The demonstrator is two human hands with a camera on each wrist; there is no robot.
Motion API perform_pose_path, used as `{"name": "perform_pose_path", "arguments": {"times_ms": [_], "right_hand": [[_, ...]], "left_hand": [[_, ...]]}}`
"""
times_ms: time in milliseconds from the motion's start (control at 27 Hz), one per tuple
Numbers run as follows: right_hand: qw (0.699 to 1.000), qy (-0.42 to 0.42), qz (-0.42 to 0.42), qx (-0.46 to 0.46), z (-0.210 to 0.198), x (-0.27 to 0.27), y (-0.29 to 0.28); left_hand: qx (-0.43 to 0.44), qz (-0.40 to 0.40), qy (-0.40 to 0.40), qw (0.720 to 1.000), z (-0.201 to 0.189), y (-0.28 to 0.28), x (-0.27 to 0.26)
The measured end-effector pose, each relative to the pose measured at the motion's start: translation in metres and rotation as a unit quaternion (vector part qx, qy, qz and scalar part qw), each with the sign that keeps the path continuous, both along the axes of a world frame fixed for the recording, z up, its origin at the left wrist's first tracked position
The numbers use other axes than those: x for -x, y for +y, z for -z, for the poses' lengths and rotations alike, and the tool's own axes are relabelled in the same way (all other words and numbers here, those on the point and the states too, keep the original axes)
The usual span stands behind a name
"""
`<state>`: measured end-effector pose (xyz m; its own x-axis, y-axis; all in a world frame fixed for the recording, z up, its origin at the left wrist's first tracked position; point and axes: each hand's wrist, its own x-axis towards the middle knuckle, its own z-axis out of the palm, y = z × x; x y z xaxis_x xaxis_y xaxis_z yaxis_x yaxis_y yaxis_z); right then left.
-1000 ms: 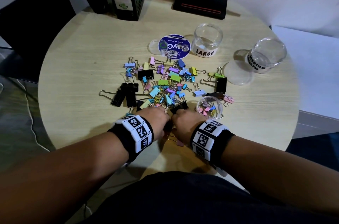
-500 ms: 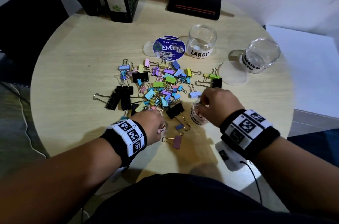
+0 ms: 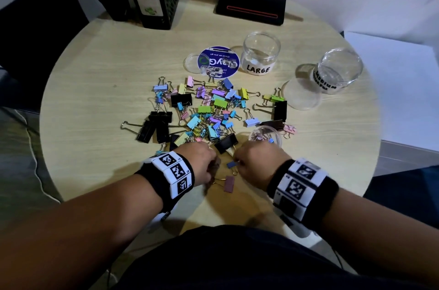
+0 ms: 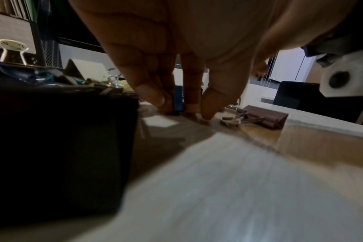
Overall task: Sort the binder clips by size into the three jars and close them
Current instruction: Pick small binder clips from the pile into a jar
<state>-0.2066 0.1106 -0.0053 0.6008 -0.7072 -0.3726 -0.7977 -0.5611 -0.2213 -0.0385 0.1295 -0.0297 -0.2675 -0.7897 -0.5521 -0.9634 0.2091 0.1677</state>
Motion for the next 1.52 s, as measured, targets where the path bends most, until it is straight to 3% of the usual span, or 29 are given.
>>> {"name": "perform_pose_path", "arguments": {"times_ms": [185, 334, 482, 630, 779, 853, 927, 1076, 1150, 1335, 1446, 1521], "right_hand": [[0.991, 0.107, -0.051, -0.067, 0.013, -0.019, 0.006], [0.994, 0.084, -0.063, -0.022, 0.019, -0.011, 0.007], [0.995, 0.089, -0.039, -0.027, 0.034, 0.011, 0.017], [0.997, 0.073, -0.022, -0.028, 0.037, 0.037, 0.02], [0.994, 0.098, 0.013, -0.039, 0.033, 0.056, 0.018], [0.996, 0.069, 0.043, -0.044, 0.026, 0.064, 0.019], [0.997, -0.031, 0.07, -0.003, 0.014, 0.068, 0.018], [0.962, -0.195, 0.169, 0.093, -0.008, 0.071, -0.003], [0.954, -0.2, 0.203, 0.092, -0.011, 0.07, -0.018], [0.961, -0.177, 0.2, 0.076, -0.004, 0.071, -0.039], [0.959, -0.155, 0.225, 0.075, -0.004, 0.078, -0.062], [0.971, -0.098, 0.207, 0.071, -0.003, 0.082, -0.079]], "left_hand": [[0.017, -0.012, 0.019, 1.0, -0.003, 0.002, -0.002], [0.067, -0.069, 0.081, 0.992, -0.026, -0.005, -0.002], [0.131, -0.059, 0.15, 0.978, -0.048, -0.028, 0.029], [0.101, 0.003, 0.137, 0.985, -0.047, -0.049, 0.069], [0.09, 0.006, 0.122, 0.988, -0.039, -0.056, 0.079], [0.097, 0.002, 0.125, 0.987, -0.039, -0.057, 0.076], [0.113, -0.006, 0.139, 0.984, -0.039, -0.057, 0.071], [0.129, -0.051, 0.181, 0.974, -0.037, -0.052, 0.067], [0.132, -0.063, 0.169, 0.975, -0.036, -0.048, 0.069], [0.129, -0.086, 0.193, 0.969, -0.031, -0.045, 0.067], [0.14, -0.162, 0.207, 0.955, -0.03, -0.051, 0.055], [0.146, -0.21, 0.189, 0.948, -0.029, -0.058, 0.041]]}}
